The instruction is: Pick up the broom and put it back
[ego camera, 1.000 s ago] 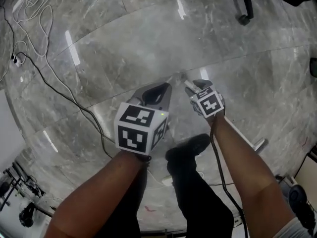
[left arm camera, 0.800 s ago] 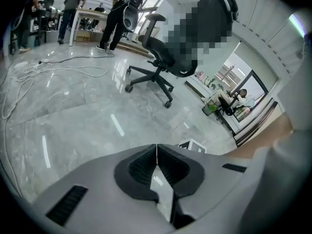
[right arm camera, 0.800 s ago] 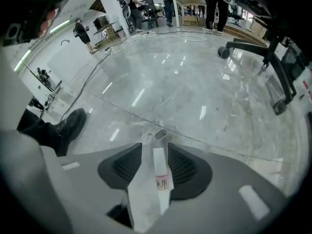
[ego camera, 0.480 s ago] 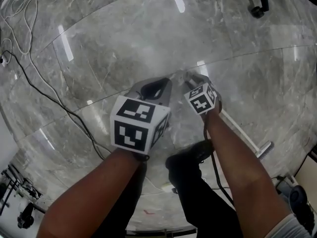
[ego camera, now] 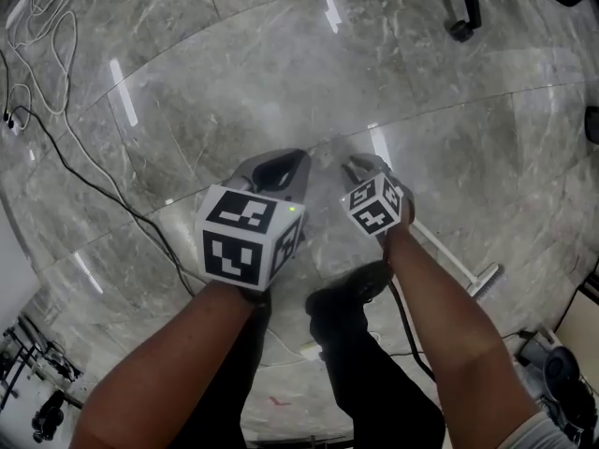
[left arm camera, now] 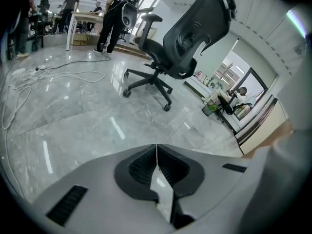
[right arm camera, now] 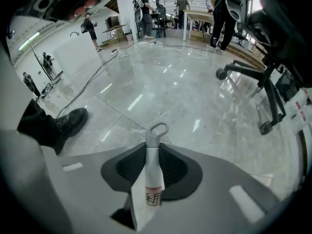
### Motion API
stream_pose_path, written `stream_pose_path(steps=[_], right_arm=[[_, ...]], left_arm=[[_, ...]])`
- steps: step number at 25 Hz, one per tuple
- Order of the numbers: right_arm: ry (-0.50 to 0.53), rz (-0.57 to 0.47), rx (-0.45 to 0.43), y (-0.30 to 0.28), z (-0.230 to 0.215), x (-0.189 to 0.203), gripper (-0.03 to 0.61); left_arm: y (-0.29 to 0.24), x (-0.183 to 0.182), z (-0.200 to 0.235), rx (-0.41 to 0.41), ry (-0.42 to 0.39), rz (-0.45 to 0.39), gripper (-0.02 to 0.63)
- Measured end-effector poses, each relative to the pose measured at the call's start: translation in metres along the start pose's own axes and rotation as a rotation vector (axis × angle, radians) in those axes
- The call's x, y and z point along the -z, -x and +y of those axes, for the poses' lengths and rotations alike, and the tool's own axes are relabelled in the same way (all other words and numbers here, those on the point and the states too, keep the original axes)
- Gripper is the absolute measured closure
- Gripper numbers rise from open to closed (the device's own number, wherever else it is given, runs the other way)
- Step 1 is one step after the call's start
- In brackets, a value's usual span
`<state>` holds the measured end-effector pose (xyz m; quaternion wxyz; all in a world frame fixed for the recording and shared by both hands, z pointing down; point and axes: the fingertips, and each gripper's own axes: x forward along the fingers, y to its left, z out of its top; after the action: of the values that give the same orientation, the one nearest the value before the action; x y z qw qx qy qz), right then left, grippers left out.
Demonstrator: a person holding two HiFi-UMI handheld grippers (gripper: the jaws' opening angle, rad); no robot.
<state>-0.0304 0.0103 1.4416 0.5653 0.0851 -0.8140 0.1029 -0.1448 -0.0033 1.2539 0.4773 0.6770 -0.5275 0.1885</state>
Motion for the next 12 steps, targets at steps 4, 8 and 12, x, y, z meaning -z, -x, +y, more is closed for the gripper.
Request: stream_pose_path(steps=[4, 8, 12], right_arm=[[-0.032, -0.099, 0.026, 0.108, -0.021, -0.050, 0.494], [-0.060, -0.181, 0.051, 0.240, -0.035, -0.091, 0.494], [-0.077, -0.256, 0.111, 0.382, -0.046, -0.116, 0.495]], left_arm=[[0.045, -0.066, -0.049, 0.009, -0.031, -0.055, 0.604], [0.104, -0.132, -0.120, 0.030, -0.054, -0.106, 0.606], [0.175, -0.193, -0.206, 0.065, -0.094, -0.155, 0.606]])
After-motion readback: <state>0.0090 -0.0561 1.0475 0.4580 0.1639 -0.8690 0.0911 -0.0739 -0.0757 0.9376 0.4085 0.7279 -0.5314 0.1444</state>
